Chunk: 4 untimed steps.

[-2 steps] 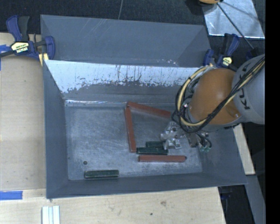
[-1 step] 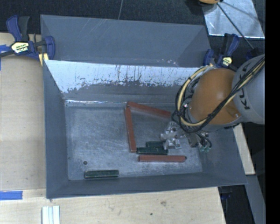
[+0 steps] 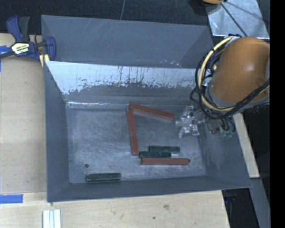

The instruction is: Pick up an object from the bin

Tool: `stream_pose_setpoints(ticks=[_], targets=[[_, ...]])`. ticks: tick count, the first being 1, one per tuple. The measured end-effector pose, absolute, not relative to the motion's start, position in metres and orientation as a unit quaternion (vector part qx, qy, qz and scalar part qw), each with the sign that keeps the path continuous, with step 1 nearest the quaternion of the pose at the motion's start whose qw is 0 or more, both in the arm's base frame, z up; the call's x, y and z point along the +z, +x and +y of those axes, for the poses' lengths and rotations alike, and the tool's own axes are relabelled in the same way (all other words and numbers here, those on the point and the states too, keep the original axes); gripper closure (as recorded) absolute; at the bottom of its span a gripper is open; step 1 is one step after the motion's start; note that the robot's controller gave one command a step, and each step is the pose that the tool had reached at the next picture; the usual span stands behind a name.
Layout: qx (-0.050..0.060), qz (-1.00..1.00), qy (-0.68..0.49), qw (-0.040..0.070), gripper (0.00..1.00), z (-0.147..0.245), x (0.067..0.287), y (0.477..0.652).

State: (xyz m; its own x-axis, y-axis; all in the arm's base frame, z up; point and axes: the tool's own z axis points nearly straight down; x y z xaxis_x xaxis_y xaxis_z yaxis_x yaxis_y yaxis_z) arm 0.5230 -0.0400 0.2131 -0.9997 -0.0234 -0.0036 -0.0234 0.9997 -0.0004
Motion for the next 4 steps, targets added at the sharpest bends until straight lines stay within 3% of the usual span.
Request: stream_pose_setpoints(ticks=[1,2,3,4], targets=[[0.0,1.0,-0.012,0.002,0.0,-0.04,0.213,0.523],[0.0,1.0,-0.012,0.002,0.0,-0.04,0.213,0.523],[-0.001,0.999,-0.044,0.005,0.0,-0.046,0.179,0.52],[0.0,1.0,-0.026,0.004,1.0,-0.055,0.075,0.5]])
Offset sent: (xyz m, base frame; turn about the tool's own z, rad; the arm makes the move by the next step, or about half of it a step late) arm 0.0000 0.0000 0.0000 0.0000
